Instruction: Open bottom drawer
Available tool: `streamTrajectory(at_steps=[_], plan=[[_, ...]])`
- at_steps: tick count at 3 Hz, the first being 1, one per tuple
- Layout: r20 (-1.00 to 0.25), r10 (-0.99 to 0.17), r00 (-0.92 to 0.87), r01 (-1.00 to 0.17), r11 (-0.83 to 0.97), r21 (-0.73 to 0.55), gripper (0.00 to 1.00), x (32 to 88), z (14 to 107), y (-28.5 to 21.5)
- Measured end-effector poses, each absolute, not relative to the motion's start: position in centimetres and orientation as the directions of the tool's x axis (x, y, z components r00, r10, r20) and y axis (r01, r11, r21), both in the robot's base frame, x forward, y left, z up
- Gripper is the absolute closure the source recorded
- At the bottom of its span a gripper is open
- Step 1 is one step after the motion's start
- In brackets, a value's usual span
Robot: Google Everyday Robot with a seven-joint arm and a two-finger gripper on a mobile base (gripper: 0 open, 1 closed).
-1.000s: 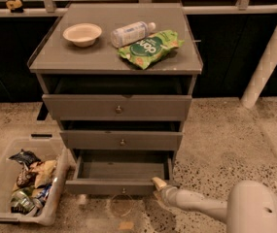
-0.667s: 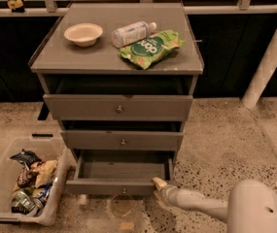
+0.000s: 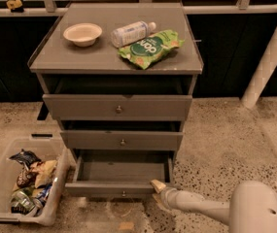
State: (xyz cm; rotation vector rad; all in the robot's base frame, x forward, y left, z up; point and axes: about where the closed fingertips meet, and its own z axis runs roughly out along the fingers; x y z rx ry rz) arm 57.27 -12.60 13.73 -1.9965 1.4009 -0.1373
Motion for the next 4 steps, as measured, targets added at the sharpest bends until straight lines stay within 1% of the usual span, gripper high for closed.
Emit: streamTrajectory(at_steps=[4], plan=[[-0.301,-0.853,0.426,-0.792,-0.191,-0.580,1.00,56.0,13.9,-12.4]])
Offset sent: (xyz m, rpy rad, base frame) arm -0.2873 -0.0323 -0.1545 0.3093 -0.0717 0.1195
